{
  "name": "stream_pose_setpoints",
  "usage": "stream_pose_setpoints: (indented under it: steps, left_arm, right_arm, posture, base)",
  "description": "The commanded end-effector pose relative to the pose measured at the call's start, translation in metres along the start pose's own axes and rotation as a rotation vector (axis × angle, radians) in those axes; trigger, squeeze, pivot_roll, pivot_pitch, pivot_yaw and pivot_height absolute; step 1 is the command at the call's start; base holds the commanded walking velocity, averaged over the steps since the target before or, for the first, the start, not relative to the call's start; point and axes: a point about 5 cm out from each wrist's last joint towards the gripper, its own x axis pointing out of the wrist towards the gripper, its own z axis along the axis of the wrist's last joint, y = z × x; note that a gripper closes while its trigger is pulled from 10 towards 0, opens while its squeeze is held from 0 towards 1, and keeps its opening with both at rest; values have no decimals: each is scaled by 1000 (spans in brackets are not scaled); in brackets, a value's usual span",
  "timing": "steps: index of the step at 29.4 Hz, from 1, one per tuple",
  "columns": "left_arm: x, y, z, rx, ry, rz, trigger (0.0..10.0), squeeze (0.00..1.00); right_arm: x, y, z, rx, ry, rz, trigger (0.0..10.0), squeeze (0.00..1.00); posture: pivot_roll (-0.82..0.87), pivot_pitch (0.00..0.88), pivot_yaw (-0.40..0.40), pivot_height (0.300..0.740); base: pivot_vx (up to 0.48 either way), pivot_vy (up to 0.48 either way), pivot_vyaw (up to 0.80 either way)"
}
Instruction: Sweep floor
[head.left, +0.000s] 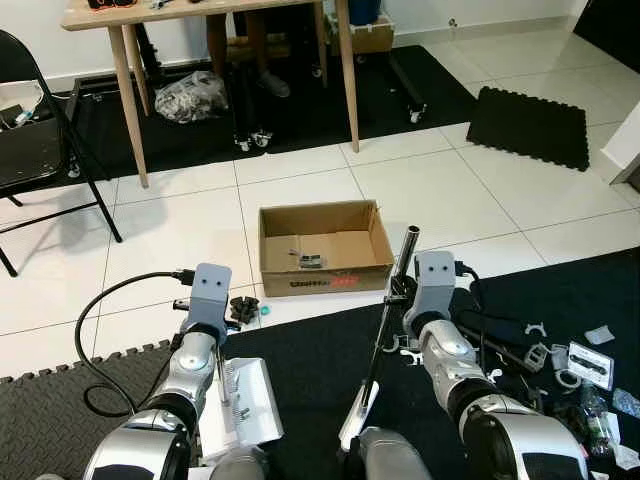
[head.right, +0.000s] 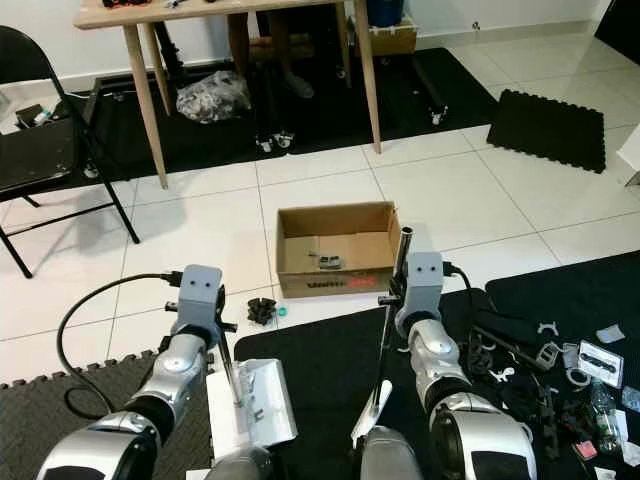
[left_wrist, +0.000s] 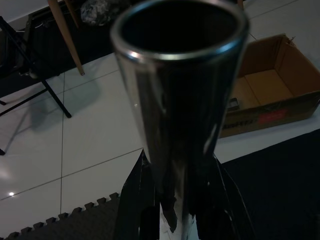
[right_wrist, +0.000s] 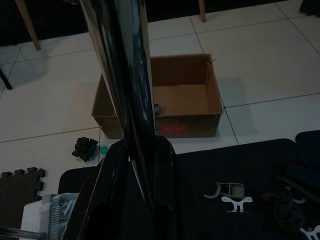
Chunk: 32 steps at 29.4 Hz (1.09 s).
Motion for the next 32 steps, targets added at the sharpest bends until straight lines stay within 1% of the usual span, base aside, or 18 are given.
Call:
stream_pose_setpoints:
  steps: [1, 32]
  left_arm:
    - [-13, 13, -30, 66, 150, 45, 10000, 0]
    - [-12, 13, -30, 64, 149, 46, 10000, 0]
  right_arm:
    - [-4, 0, -12, 13, 54, -9, 10000, 0]
    - [-4, 0, -11, 15, 57, -10, 10000, 0]
  posture:
    - [-15, 0, 29, 740]
    - [-15, 0, 31, 740]
  base:
    - [0, 0, 0]
    - [0, 0, 0]
